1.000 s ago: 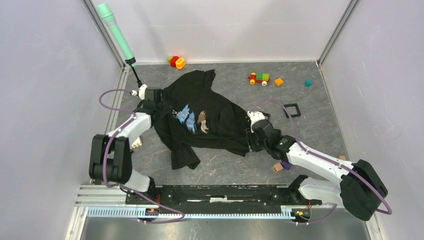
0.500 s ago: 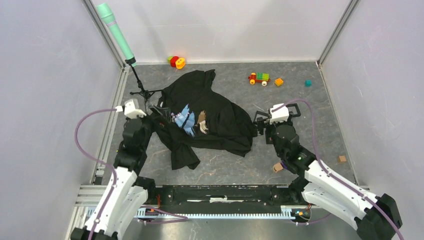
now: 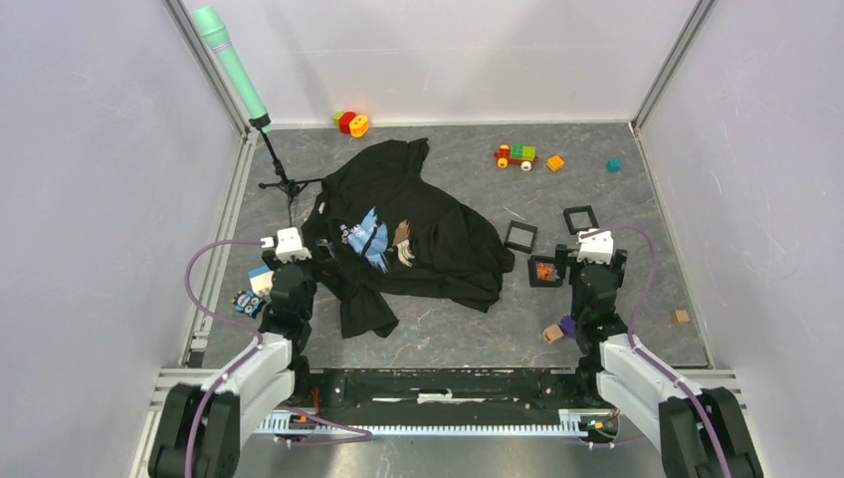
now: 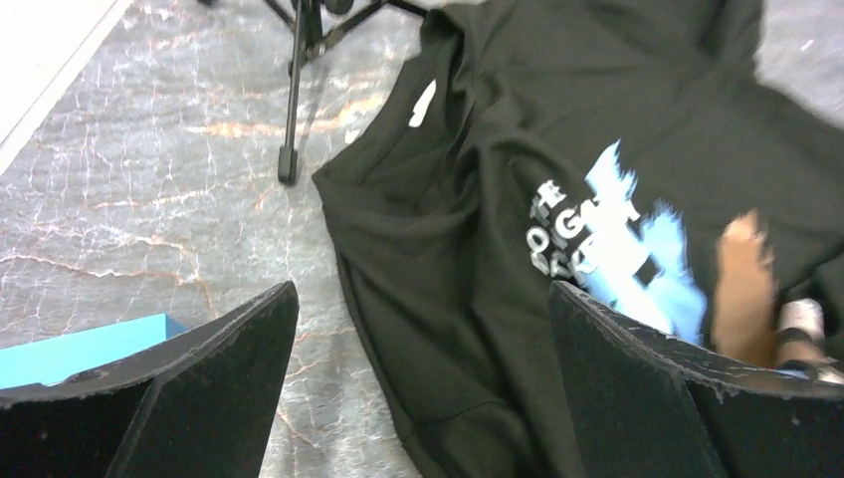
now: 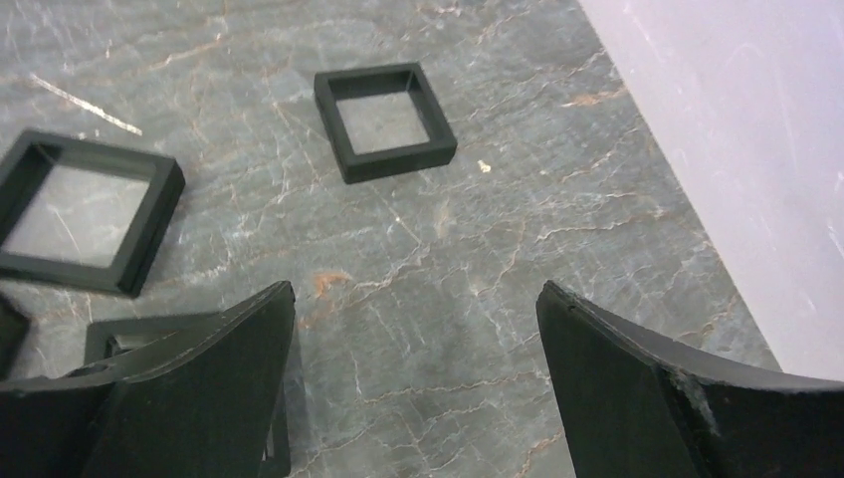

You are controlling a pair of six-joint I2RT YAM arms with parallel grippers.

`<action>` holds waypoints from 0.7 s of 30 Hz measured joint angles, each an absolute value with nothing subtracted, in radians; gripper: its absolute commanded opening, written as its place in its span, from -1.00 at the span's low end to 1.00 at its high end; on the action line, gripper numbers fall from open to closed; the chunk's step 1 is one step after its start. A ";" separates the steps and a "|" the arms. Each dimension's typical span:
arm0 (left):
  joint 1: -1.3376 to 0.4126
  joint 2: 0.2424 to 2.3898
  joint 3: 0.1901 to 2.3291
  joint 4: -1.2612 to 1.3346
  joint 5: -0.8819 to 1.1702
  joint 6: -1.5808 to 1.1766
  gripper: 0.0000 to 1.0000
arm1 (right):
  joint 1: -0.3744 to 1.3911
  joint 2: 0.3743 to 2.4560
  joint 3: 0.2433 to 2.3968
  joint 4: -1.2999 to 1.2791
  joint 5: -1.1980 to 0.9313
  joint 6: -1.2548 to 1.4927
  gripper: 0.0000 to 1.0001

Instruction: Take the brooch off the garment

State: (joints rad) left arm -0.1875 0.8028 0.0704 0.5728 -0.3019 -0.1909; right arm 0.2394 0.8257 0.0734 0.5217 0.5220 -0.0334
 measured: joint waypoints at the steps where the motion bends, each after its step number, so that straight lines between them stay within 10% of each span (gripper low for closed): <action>1: -0.187 0.854 0.067 0.614 -0.308 -0.170 1.00 | 0.229 0.847 0.060 0.552 0.508 -0.043 0.90; 12: -0.074 1.266 0.159 0.903 -0.245 -0.048 0.97 | 0.143 1.279 0.010 1.322 0.426 -0.130 0.93; 21: -0.021 1.474 0.233 1.029 -0.107 -0.057 1.00 | 0.126 1.385 0.009 1.393 0.419 -0.141 0.96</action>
State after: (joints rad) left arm -0.0208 1.4738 0.2325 1.0294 -0.1070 -0.0574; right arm 0.1261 1.3846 0.0090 1.3926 0.4194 -0.1410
